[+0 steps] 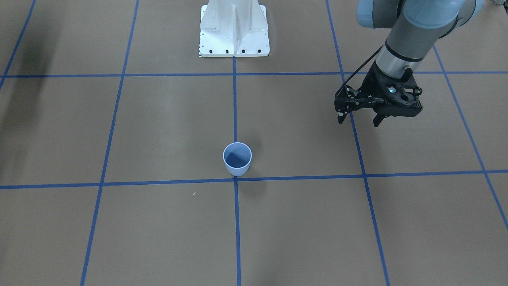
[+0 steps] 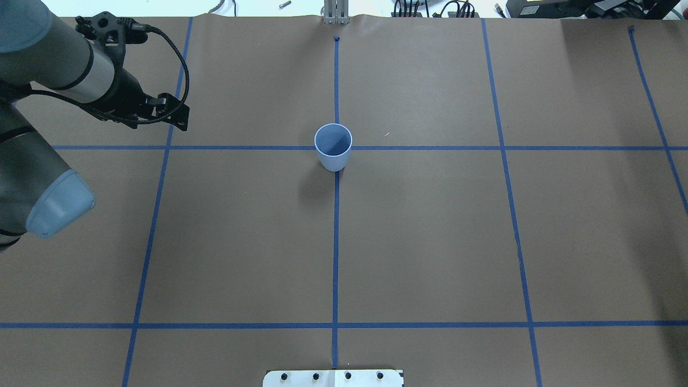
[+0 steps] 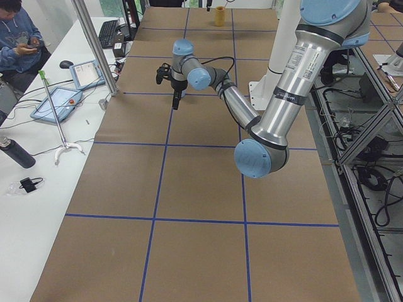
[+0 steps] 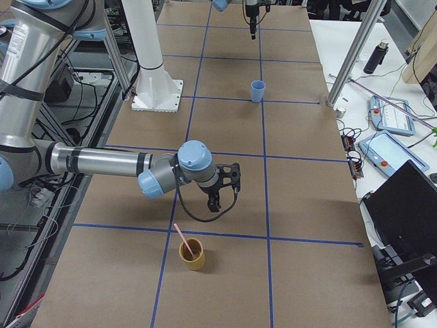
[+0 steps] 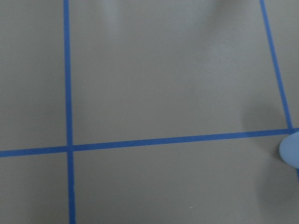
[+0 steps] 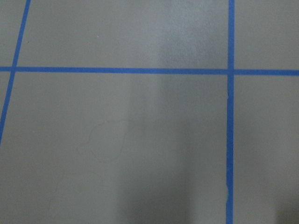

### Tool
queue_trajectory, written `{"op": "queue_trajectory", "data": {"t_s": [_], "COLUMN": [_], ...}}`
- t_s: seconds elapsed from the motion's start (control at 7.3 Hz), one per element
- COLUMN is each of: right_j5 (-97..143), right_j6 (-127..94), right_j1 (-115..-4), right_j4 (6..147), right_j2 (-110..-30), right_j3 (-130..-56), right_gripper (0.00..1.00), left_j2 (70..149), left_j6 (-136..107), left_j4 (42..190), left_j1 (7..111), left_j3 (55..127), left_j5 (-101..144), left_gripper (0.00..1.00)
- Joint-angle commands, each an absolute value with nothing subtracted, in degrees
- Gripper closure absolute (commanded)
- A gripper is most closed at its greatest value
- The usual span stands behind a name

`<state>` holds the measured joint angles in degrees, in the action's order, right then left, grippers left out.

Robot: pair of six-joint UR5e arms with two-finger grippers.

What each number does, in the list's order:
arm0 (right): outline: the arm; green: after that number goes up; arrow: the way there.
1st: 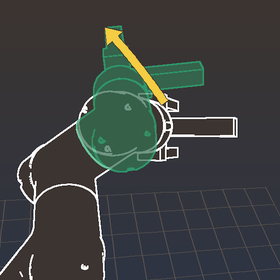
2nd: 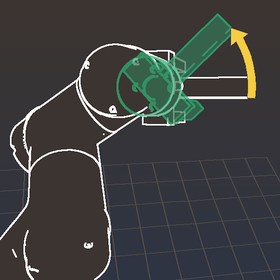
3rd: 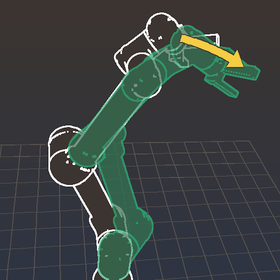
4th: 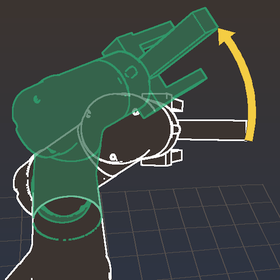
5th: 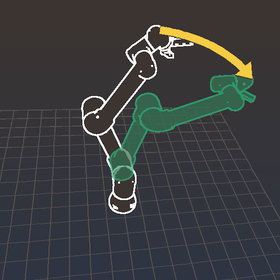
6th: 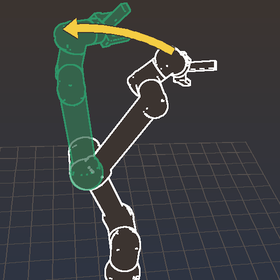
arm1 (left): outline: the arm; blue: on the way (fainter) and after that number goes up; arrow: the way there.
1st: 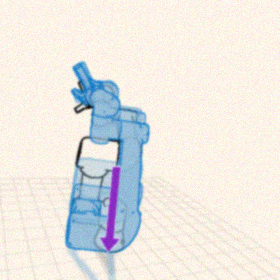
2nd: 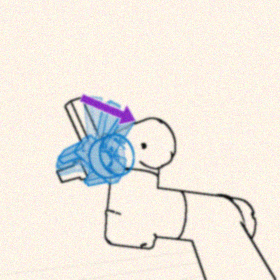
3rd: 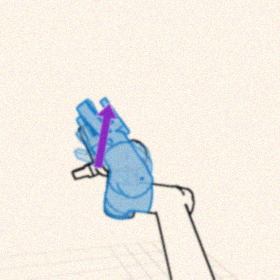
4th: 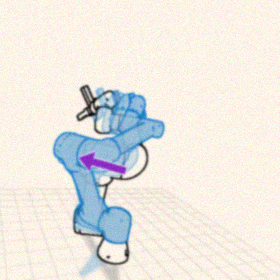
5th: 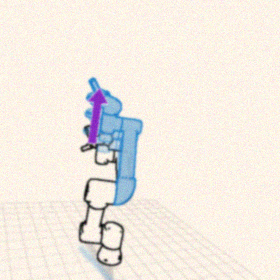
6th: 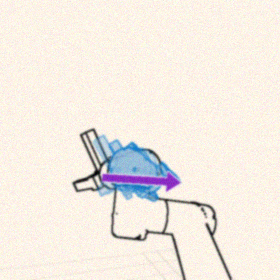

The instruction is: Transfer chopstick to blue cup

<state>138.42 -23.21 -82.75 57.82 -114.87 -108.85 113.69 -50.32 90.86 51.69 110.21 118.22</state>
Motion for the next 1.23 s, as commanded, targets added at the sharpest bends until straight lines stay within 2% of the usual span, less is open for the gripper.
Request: {"op": "queue_trajectory", "data": {"t_s": [0.0, 0.27, 0.69, 0.82, 0.96, 1.1], "right_j5": [135.5, 133.3, 130.6, 130.5, 130.3, 130.3], "right_j6": [-20.9, -18.0, -6.6, -6.4, -6.4, -6.4], "right_j1": [-83.5, -84.2, -87.6, -87.6, -87.5, -87.3], "right_j4": [57.7, 58.1, 66.9, 67.0, 67.1, 67.1], "right_j2": [-120.2, -121.7, -121.6, -122.1, -122.8, -123.0], "right_j3": [-109.7, -109.3, -110.3, -110.5, -110.6, -110.6], "right_gripper": [0.03, 0.06, 0.08, 0.11, 0.24, 0.43], "left_j2": [113.6, 113.6, 113.6, 113.6, 113.6, 113.6], "left_j6": [-50.2, -50.3, -50.4, -51.0, -51.0, -51.0], "left_j4": [91.0, 91.1, 91.1, 91.1, 91.1, 91.1], "left_j1": [51.9, 51.9, 51.8, 51.5, 51.6, 51.5], "left_j3": [109.3, 109.1, 109.1, 109.0, 109.1, 109.0], "left_j5": [118.2, 118.2, 118.1, 118.1, 118.1, 118.1], "left_gripper": [0.02, 0.02, 0.02, 0.02, 0.02, 0.02]}}
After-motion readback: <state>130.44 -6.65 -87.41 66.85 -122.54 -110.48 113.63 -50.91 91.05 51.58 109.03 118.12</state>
